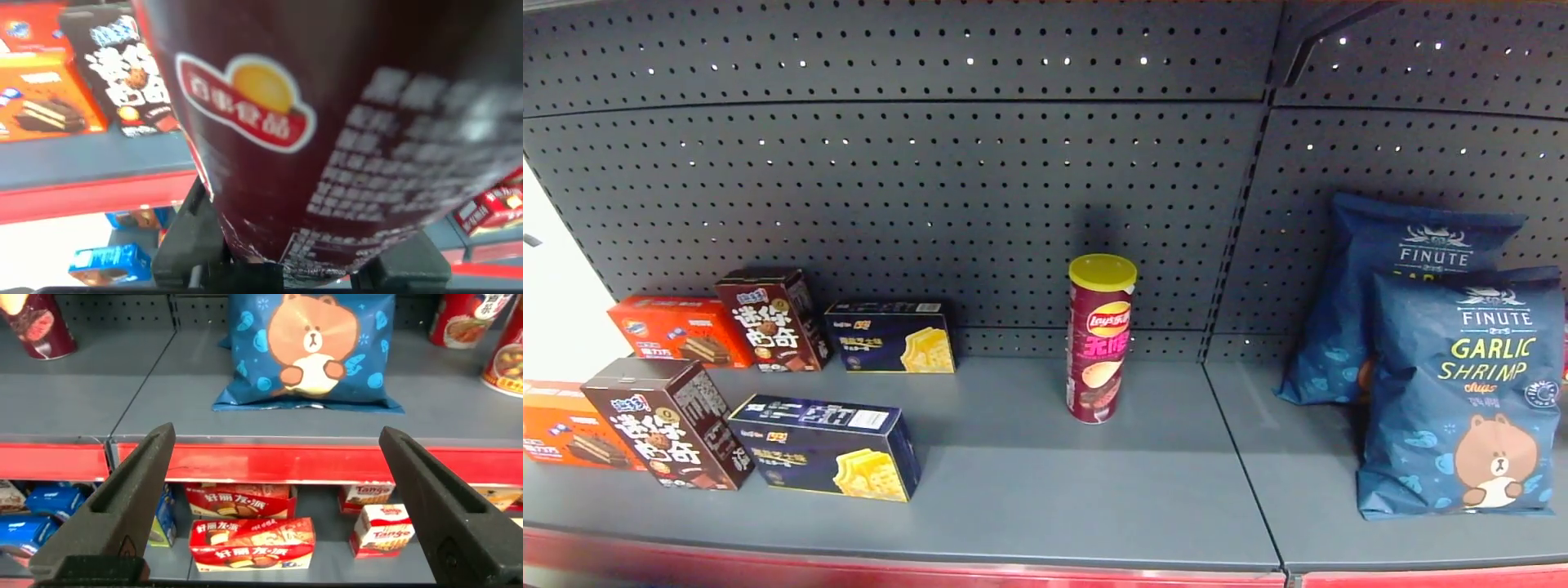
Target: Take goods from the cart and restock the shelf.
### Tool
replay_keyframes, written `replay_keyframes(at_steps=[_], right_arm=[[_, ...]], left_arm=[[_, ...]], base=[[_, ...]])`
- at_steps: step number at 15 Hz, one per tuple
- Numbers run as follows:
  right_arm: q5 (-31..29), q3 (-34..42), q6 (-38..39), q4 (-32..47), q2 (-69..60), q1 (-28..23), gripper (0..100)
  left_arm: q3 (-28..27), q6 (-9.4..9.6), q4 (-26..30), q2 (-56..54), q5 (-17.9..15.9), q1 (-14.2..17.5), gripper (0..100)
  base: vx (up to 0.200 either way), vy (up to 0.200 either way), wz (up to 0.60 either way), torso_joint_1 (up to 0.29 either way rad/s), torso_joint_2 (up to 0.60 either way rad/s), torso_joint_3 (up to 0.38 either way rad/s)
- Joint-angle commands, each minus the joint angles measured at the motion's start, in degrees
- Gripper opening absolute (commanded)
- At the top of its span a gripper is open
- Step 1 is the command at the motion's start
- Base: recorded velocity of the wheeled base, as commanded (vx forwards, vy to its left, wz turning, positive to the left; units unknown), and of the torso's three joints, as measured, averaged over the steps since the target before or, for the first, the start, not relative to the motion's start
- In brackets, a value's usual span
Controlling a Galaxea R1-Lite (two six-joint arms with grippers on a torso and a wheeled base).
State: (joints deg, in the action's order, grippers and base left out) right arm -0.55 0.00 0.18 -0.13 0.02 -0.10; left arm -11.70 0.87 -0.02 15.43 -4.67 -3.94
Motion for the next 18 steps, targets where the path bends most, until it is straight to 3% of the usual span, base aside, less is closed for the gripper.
replay_keyframes(at_steps=[1, 5, 6, 8, 10, 14, 18], right_arm=[[1.6, -0.1, -0.6, 0.3, 0.9, 0.5, 100], [1.8, 0.0, 2.5, 0.0, 4.3, 1.7, 100], [3.4, -6.1, 1.7, -0.7, 3.9, 1.8, 100], [3.5, -23.3, 4.6, 0.7, 18.1, 2.8, 100], [7.8, -26.8, 3.9, 2.4, 22.6, 9.2, 100], [11.1, -35.2, 0.3, 0.0, 38.8, 19.5, 100], [10.9, -33.9, -0.7, -2.0, 47.0, 26.5, 100]], left_arm=[[-3.2, 0.10, -0.1, -0.1, -0.1, 0.0, 0], [-6.4, 0.98, -0.1, 1.9, -0.3, 0.0, 0], [-6.8, 2.39, -0.2, 2.1, -0.4, -0.1, 0], [-8.2, 3.70, -0.1, 2.6, -0.4, -0.2, 0], [-7.9, 6.69, 0.0, 2.5, -0.2, -0.2, 0], [-7.8, 6.78, 2.9, 2.1, 0.1, 0.1, 0], [-7.1, 6.78, 4.4, 2.8, 0.0, 0.0, 0]], base=[[0.000, 0.000, 0.00, 0.000, 0.00, 0.000], [0.000, 0.000, 0.00, 0.000, 0.00, 0.000], [0.000, 0.000, 0.00, 0.000, 0.00, 0.000], [0.000, 0.000, 0.00, 0.000, 0.00, 0.000], [0.000, 0.000, 0.00, 0.000, 0.00, 0.000], [0.000, 0.000, 0.00, 0.000, 0.00, 0.000], [0.000, 0.000, 0.00, 0.000, 0.00, 0.000]])
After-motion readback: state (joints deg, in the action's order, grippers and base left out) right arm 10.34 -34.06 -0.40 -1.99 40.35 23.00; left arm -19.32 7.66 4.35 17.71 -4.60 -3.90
